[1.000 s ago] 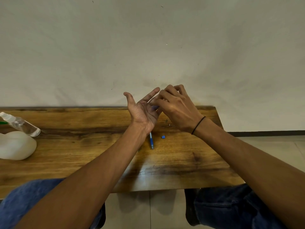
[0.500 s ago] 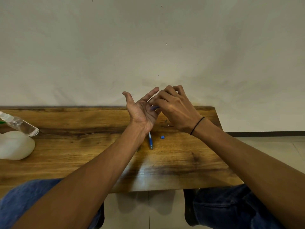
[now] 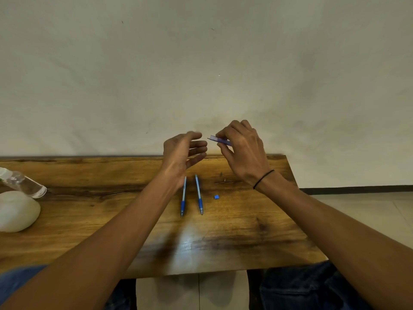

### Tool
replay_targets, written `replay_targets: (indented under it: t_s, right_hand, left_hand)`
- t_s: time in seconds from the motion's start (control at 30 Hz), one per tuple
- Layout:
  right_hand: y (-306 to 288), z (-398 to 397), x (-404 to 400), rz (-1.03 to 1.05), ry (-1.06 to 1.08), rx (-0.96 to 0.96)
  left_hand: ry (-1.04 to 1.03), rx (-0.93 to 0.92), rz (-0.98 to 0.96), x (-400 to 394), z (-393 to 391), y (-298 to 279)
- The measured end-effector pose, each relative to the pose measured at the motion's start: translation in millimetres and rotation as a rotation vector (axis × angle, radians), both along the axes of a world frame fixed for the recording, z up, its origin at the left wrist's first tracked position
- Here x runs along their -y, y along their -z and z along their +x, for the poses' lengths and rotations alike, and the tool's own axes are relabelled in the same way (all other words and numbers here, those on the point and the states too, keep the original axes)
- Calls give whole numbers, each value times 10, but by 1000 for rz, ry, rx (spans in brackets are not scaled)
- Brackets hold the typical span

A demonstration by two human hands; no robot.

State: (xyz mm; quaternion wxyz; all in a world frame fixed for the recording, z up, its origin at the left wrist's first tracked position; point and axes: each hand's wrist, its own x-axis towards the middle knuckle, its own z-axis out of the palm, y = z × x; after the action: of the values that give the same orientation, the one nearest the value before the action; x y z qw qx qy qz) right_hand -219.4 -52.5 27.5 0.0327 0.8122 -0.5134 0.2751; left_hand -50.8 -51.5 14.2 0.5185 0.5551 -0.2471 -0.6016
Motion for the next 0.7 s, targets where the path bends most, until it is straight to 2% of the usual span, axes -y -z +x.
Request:
replay_targets:
  t_s: [0.17,0.4,0.7]
  right_hand:
    - [-15,18,-7,1,20,4]
    - [-6,84,-33,61,63,135]
    - [-17,121,-51,98,69,199]
  left_hand:
    - [54,-18,-26,-65,33,2]
    - [108,-80,-79,-70,47,-76]
    - [125,-93,-104,-98,13,-100]
